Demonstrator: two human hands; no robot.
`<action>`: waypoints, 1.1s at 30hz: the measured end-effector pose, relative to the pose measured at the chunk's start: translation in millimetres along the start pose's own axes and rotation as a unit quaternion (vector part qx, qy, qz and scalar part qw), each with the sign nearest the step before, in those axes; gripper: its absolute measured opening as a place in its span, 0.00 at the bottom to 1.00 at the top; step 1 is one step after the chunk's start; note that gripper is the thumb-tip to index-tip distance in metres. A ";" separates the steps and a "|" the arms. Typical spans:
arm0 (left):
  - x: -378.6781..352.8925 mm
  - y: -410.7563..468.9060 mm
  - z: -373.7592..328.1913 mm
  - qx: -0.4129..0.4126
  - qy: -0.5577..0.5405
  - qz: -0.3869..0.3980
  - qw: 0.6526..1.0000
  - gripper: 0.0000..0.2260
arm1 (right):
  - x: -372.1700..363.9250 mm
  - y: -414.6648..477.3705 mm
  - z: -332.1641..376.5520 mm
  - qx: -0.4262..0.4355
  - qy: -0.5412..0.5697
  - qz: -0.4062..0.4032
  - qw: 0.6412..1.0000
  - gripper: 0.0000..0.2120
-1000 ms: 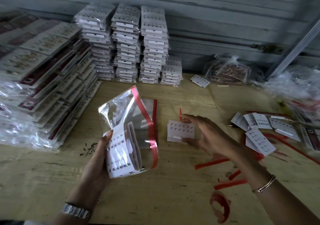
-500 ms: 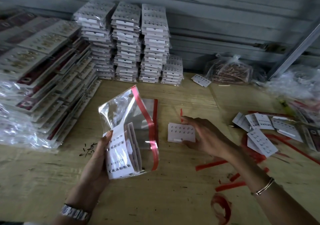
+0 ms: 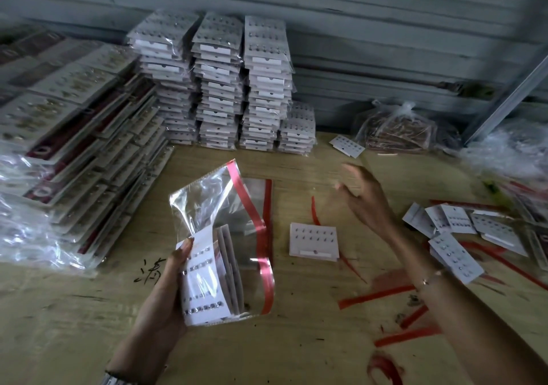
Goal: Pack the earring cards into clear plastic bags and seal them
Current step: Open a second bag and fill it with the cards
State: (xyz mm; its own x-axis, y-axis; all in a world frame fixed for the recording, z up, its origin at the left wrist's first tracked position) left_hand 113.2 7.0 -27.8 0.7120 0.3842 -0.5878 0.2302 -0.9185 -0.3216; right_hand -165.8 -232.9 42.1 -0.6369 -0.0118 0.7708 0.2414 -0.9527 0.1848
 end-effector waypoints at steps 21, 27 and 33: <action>2.8 2.1 3.0 0.049 0.009 0.011 0.999 0.35 | -23.6 126.2 -56.3 -0.116 -0.316 0.008 0.942 0.19; 6.1 1.5 4.5 0.035 0.032 -0.013 0.999 0.26 | -20.0 102.0 -52.1 -0.038 -0.391 -0.003 0.920 0.17; 2.8 -0.7 2.8 0.042 0.056 -0.022 0.997 0.24 | -2.7 101.7 -57.4 -0.085 -0.287 -0.046 0.953 0.25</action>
State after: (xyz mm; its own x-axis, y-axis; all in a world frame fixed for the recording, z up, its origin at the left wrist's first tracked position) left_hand 113.2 8.9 -31.3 0.7732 0.4067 -0.4866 0.2103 -0.8883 -0.4083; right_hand -181.5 -347.2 23.8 -0.1319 0.1959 0.9717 0.0496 -0.9778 0.2038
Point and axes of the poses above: each hand's wrist, its own y-axis towards the middle knuckle, its own x-axis out of the back of the hand, z = x × y, the point moved 6 cm from there along y, towards the middle knuckle, and after that the axes turned 6 degrees about -x, right-handed, at the moved point
